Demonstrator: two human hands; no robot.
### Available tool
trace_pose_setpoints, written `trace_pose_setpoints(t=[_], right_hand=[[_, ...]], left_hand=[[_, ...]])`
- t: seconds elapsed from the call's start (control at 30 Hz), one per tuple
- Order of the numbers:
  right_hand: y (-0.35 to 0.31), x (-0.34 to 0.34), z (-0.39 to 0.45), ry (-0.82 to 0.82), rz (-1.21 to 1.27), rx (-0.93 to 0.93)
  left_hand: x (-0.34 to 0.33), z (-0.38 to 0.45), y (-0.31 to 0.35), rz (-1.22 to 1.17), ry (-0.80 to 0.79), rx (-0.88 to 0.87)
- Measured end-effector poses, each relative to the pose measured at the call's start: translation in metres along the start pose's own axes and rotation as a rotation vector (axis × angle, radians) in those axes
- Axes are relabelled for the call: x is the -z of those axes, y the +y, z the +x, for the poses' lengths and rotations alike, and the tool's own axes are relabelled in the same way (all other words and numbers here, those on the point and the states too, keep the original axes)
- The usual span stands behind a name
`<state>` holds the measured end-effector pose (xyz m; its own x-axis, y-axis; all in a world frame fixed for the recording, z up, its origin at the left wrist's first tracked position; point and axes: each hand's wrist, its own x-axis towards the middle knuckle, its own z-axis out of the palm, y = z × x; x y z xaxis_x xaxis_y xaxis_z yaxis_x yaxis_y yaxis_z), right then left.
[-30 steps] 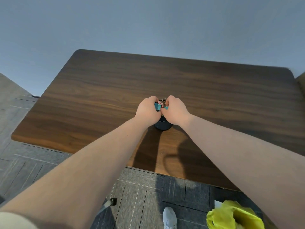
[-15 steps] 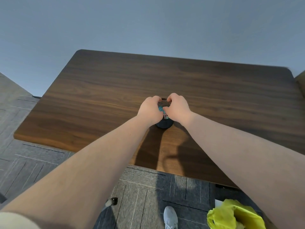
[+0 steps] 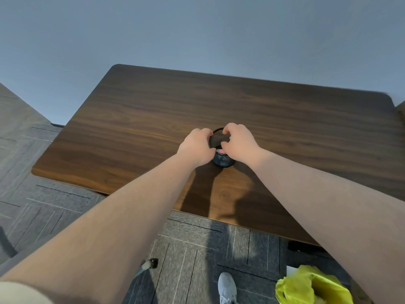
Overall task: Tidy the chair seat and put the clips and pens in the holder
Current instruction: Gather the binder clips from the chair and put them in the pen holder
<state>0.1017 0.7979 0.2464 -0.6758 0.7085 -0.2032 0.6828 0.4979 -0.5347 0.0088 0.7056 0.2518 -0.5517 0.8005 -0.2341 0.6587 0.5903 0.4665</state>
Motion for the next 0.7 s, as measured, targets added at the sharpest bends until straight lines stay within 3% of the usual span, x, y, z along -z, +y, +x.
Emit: trace_pose_setpoints(t=[0.33,0.7], right_hand=[[-0.056,-0.025,-0.045,-0.056,-0.104,0.141],[-0.188,-0.127,-0.133,-0.210,-0.190,0.341]], left_hand=[[0.019,-0.054,-0.058,0.010,-0.061,0.096],[0.061,-0.205,-0.208,0.023,-0.052,0.332]])
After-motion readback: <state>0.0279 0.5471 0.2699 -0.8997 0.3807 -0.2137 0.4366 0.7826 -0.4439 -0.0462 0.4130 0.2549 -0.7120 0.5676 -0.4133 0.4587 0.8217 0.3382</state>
